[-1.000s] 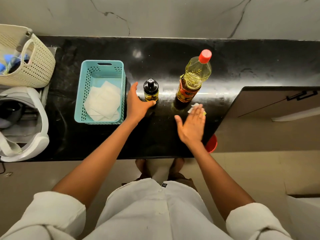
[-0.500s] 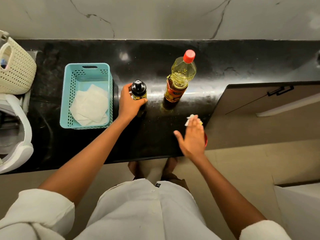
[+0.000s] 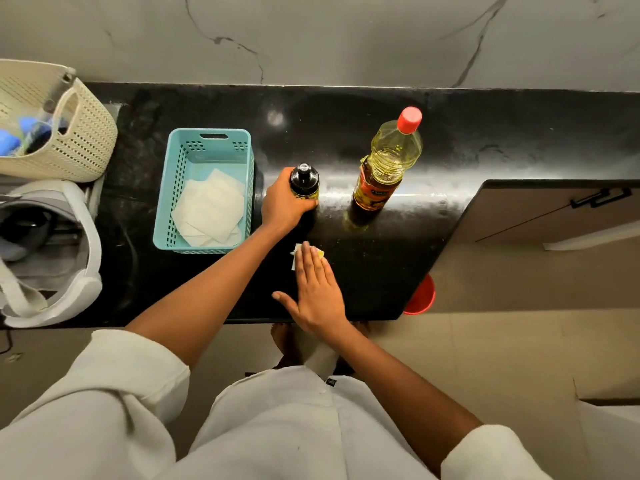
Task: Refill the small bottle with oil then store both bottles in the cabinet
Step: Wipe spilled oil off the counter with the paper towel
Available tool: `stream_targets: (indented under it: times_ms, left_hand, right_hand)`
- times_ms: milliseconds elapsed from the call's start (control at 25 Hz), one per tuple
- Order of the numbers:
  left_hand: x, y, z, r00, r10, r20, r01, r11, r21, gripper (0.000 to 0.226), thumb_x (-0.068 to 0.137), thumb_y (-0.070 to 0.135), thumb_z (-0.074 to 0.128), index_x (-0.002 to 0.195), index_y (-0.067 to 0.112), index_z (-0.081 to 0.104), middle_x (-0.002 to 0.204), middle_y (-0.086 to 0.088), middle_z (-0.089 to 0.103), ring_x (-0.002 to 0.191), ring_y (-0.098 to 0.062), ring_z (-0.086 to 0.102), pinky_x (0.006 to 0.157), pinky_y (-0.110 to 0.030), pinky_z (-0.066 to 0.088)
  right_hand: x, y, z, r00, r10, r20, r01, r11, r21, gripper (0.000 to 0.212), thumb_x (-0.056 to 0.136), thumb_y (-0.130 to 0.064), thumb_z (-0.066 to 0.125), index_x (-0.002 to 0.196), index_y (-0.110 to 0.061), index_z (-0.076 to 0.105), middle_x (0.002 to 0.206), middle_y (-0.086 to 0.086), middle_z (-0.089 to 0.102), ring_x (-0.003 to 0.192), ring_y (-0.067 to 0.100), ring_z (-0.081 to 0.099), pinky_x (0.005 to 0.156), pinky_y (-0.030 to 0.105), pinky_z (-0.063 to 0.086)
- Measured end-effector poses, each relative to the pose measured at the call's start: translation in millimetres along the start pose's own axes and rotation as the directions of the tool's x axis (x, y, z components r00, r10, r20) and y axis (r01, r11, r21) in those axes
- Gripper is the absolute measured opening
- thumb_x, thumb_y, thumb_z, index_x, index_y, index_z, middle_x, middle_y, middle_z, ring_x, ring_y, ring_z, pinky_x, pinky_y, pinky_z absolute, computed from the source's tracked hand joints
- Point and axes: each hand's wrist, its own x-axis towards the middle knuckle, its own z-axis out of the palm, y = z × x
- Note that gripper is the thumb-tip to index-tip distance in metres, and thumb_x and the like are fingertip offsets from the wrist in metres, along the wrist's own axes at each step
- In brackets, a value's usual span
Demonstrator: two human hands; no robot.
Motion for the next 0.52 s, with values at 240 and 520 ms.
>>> stream_targets:
  times_ms: [240, 520]
  left_hand:
    - [1.0, -4.0, -5.4, 0.998, -0.036, -0.057, 0.029, 0.992, -0.123, 0.066, 0.065, 0.026, 0.097, 0.125, 0.019, 0.07, 0.113, 0.007, 0.078, 0.104, -0.013, 0.073, 0.097, -0.035, 0.059]
    - [13.0, 8.4, -65.1, 0.986, -0.053, -0.159, 0.007, 0.96, -0.279, 0.058, 0.068, 0.018, 0.098, 0.119, 0.019, 0.071, 0.11, 0.005, 0.078, 0.105, -0.01, 0.074, 0.097, -0.024, 0.059]
  right_hand:
    - [58.7, 51.5, -34.2, 0.982, 0.189, -0.025, -0.19, 0.981, -0.026, 0.111, 0.098, -0.086, 0.016, 0.167, -0.003, -0.009, 0.177, 0.017, -0.012, 0.165, 0.029, -0.012, 0.135, 0.046, 0.002]
    - [138.4, 39.0, -55.8, 0.979, 0.204, -0.019, -0.202, 0.977, 0.075, 0.123, 0.09, -0.093, 0.018, 0.167, -0.001, -0.01, 0.176, 0.02, -0.014, 0.164, 0.031, -0.016, 0.134, 0.047, -0.006]
